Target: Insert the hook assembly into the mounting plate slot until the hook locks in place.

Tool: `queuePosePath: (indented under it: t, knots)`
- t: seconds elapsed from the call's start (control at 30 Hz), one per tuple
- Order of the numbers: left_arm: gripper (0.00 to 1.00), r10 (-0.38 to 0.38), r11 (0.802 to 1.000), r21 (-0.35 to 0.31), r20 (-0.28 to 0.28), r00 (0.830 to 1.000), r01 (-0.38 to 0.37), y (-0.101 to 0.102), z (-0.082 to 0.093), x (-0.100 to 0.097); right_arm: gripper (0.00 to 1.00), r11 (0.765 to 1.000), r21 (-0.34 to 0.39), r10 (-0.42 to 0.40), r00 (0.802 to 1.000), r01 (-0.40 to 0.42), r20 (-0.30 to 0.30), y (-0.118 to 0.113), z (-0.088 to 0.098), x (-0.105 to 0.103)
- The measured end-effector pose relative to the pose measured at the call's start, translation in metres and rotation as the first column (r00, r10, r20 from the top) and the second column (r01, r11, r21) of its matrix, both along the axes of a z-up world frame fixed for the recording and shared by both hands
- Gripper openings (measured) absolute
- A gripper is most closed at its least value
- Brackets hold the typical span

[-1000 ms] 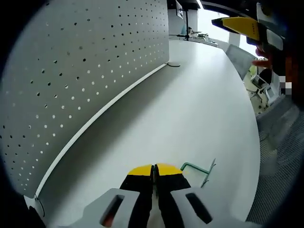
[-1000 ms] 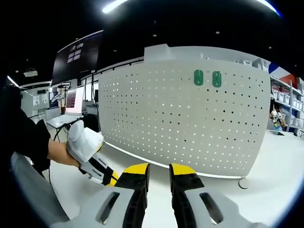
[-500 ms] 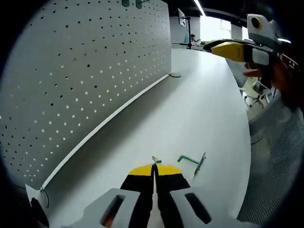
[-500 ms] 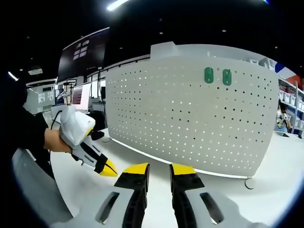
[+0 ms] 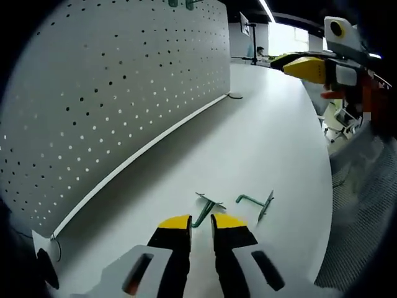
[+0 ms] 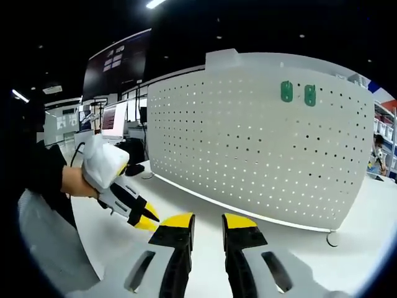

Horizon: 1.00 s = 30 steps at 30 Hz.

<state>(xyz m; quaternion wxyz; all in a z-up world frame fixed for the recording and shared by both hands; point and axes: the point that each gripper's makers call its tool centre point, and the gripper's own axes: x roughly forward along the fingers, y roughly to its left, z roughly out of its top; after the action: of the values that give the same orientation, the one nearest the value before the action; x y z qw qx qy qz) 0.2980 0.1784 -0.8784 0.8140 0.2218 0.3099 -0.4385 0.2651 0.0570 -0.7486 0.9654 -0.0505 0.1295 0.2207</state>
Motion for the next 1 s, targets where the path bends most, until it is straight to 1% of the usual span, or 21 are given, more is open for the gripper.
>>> queuePosePath:
  t: [0.07,0.1,0.2,0.27,0.4,0.47,0.53,0.57,0.63,0.8,0.9,1.0]
  knots:
    - [0.19,-0.008,1.000,0.016,-0.002,1.000,0.008,0.001,-0.006,0.000,0.16,1.000,0.001,0.000,1.000,0.000,-0.002,0.000,0.000,0.000]
    - [0.20,-0.024,1.000,0.019,0.004,1.000,0.024,0.000,-0.008,0.001,0.16,1.000,0.002,0.000,1.000,0.000,-0.004,0.000,-0.001,0.000]
    - [0.16,-0.064,0.997,0.055,0.022,0.998,0.062,-0.002,-0.014,0.003,0.16,1.000,0.001,-0.001,1.000,0.001,-0.006,-0.001,-0.002,0.000]
    - [0.16,-0.077,0.995,0.058,0.032,0.996,0.076,-0.006,-0.015,0.006,0.16,1.000,0.004,-0.002,1.000,0.002,-0.010,-0.001,-0.002,0.000]
    - [0.13,-0.110,0.993,0.048,0.024,0.994,0.109,-0.016,-0.018,0.008,0.16,1.000,0.002,-0.002,1.000,0.002,-0.016,-0.001,-0.004,0.001]
    - [0.12,-0.128,0.989,0.072,0.023,0.991,0.126,-0.017,-0.024,0.010,0.16,1.000,0.003,-0.002,1.000,0.002,-0.018,-0.002,-0.005,0.001]
    - [0.09,-0.134,0.987,0.087,0.003,0.991,0.133,-0.015,-0.030,0.009,0.16,1.000,0.000,-0.001,1.000,0.001,-0.021,-0.001,-0.006,0.001]
    - [0.07,-0.138,0.989,0.063,0.014,0.990,0.137,-0.018,-0.027,0.010,0.16,1.000,-0.001,0.000,1.000,0.000,-0.023,-0.001,-0.006,0.001]
    - [0.04,-0.146,0.987,0.064,0.014,0.989,0.145,-0.020,-0.027,0.011,0.16,1.000,-0.006,0.005,1.000,-0.005,-0.028,0.001,-0.008,0.001]
    - [0.03,-0.146,0.987,0.072,0.014,0.989,0.145,-0.017,-0.026,0.010,0.16,0.999,-0.016,0.034,0.998,-0.035,-0.045,0.012,-0.013,-0.001]
    - [0.03,-0.136,0.989,0.051,0.013,0.991,0.135,-0.016,-0.018,0.006,0.16,0.997,-0.016,0.068,0.996,-0.069,-0.062,0.025,-0.017,-0.002]
    - [0.03,-0.130,0.991,0.028,0.039,0.991,0.129,-0.017,-0.004,0.001,0.16,0.993,-0.030,0.108,0.991,-0.110,-0.079,0.042,-0.022,-0.003]
